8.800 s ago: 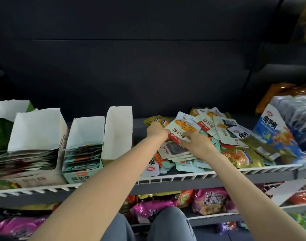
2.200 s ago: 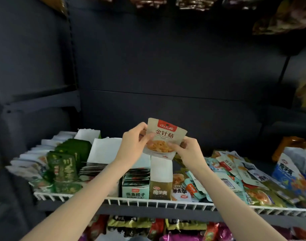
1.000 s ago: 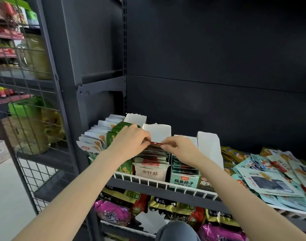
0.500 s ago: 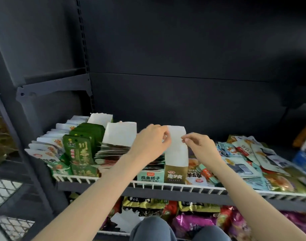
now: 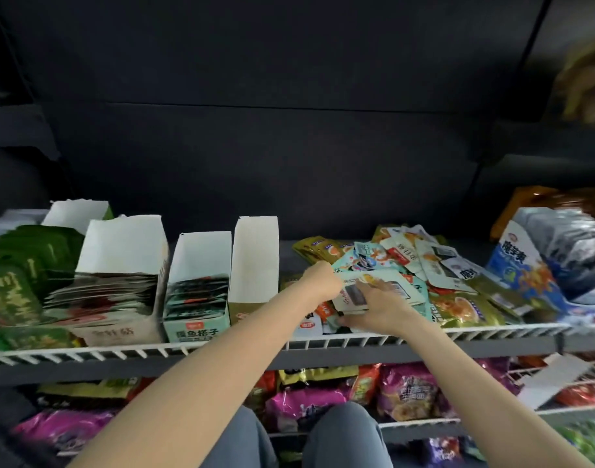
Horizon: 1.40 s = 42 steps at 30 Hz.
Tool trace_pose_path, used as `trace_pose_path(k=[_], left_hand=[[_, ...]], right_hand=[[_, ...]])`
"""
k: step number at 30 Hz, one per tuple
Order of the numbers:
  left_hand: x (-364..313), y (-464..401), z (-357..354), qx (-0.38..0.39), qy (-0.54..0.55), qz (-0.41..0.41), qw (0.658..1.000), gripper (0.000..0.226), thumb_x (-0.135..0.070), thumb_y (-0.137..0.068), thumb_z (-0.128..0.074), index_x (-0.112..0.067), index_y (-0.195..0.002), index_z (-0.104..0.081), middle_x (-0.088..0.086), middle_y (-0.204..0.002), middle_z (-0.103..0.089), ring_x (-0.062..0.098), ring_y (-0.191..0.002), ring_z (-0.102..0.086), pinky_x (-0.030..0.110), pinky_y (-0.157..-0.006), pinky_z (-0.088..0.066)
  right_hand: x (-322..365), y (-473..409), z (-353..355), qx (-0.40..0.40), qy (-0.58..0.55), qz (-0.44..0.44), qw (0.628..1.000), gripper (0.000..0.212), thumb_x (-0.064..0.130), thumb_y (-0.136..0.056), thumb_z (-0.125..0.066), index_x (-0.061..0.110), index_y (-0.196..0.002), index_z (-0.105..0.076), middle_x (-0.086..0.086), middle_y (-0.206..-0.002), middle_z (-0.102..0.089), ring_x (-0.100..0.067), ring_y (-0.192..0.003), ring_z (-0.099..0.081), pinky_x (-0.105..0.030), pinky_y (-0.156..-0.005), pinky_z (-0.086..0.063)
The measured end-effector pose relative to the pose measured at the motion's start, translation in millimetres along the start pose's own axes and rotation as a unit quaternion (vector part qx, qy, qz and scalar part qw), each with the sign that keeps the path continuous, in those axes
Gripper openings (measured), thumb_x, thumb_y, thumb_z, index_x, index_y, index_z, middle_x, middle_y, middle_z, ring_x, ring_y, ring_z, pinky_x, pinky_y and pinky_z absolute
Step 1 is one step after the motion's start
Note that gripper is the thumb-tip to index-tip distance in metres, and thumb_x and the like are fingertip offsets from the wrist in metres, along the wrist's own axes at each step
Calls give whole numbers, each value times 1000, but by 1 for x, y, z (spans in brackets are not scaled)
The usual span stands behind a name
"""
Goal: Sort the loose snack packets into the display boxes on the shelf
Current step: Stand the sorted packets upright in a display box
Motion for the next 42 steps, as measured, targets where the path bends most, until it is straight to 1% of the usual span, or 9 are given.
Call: trace_pose_path(k=[5, 11, 15, 17, 22, 24, 28, 35, 42], left_hand=[[15, -21, 5, -54, 163, 23, 985, 20, -4, -85, -53, -1, -102, -63, 16, -106, -67, 28, -94, -65, 42, -87, -54], [2, 0, 22, -31, 244, -52, 968, 41, 3, -93, -44, -4, -134, -45, 15, -111, -65, 12, -76, -65, 22, -77, -54], [5, 12, 38, -72, 172, -90, 978, 39, -6, -91, -54, -12, -129, -51, 7, -124, -59, 15, -100, -61, 35, -95, -50], [8, 19, 51, -106, 172, -103, 974, 52, -10, -90, -58, -12, -139, -39, 7, -134, -52, 21, -115, -55, 38, -100, -45], [12, 55, 104, -158, 184, -193, 951, 33, -20, -88, -63, -19, -120, -56, 0, -115, -63, 16, -98, -63, 19, -71, -53], [21, 73, 131, -223, 133, -228, 938, 8, -20, -89, -62, -19, -97, -65, -1, -96, -69, 12, -85, -65, 17, -65, -51], [51, 109, 184, -320, 126, -252, 904, 10, -16, -88, -62, -22, -81, -66, -8, -79, -68, 13, -79, -66, 35, -78, -55], [121, 160, 247, -409, 100, -252, 871, 8, -10, -89, -60, -14, -86, -67, -12, -81, -66, 5, -80, -63, 24, -73, -52], [187, 165, 267, -386, 70, -157, 906, 8, -18, -87, -64, -19, -94, -66, -7, -96, -67, 12, -88, -63, 30, -80, -50]], right_hand=[[17, 5, 12, -75, -21, 62, 995, 26, 42, -88, -54, 18, -97, -59, -6, -91, -60, -26, -86, -58, -30, -65, -41], [16, 15, 35, -164, -187, 44, 968, 44, 26, -99, -43, 13, -57, -39, 1, -55, -43, -13, -47, -39, -24, -44, -28], [21, 25, 53, -225, -296, 51, 927, 42, 27, -100, -41, 12, -60, -38, 0, -55, -39, -13, -48, -34, -25, -46, -25], [28, 35, 68, -266, -375, 82, 884, 39, 29, -100, -41, 8, -67, -48, -5, -61, -55, -19, -55, -51, -30, -53, -41], [65, 57, 91, -244, -516, 169, 804, 25, 28, -100, -39, 31, -96, -64, 10, -97, -72, -5, -91, -68, -25, -77, -54], [89, 63, 97, -226, -514, 204, 802, 24, 27, -99, -41, 28, -99, -65, 8, -98, -72, -6, -92, -68, -26, -77, -55], [146, 70, 98, -192, -445, 256, 836, 20, 18, -94, -53, 21, -110, -65, 7, -109, -69, -6, -100, -65, -25, -83, -55], [251, 74, 75, -186, -405, 304, 842, 24, 16, -92, -58, 13, -114, -67, 6, -100, -68, -6, -90, -64, -25, -82, -56], [298, 57, 40, -191, -301, 280, 891, 19, 23, -92, -58, 15, -104, -71, -2, -95, -72, -21, -89, -64, -37, -80, -52]])
Point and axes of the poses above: each hand's wrist, its own y-axis away from the middle knuckle, its own z-axis out of the back of the hand, x = y × z, the point moved 4 cm from there along -y, towards the middle knuckle
